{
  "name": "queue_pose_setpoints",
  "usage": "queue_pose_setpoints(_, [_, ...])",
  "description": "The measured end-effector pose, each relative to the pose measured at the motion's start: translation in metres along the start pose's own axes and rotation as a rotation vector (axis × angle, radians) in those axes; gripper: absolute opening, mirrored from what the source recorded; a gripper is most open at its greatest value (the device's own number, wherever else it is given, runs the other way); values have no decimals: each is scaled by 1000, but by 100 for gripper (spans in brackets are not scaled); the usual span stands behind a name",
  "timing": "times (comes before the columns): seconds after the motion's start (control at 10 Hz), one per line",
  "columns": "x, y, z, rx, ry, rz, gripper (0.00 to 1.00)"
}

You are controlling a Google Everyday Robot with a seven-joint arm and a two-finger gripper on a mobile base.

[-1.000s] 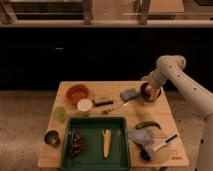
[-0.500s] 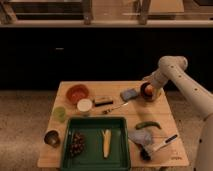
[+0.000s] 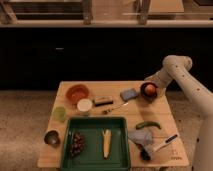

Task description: Place apple in table surface

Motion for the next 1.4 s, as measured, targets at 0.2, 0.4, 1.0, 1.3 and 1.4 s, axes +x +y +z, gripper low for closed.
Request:
queue_pose_setpoints(0.2, [0, -3, 1, 3, -9, -88, 80])
queue_pose_setpoints(0.4, [2, -6, 0, 23, -19, -131, 80])
queue_pose_setpoints(1.0, [12, -14, -6, 185, -43, -179, 80])
queue_pose_setpoints(1.3, [17, -14, -4, 211, -27, -193, 78])
queue_pose_setpoints(1.4, [17, -15, -1, 209, -23, -202, 68])
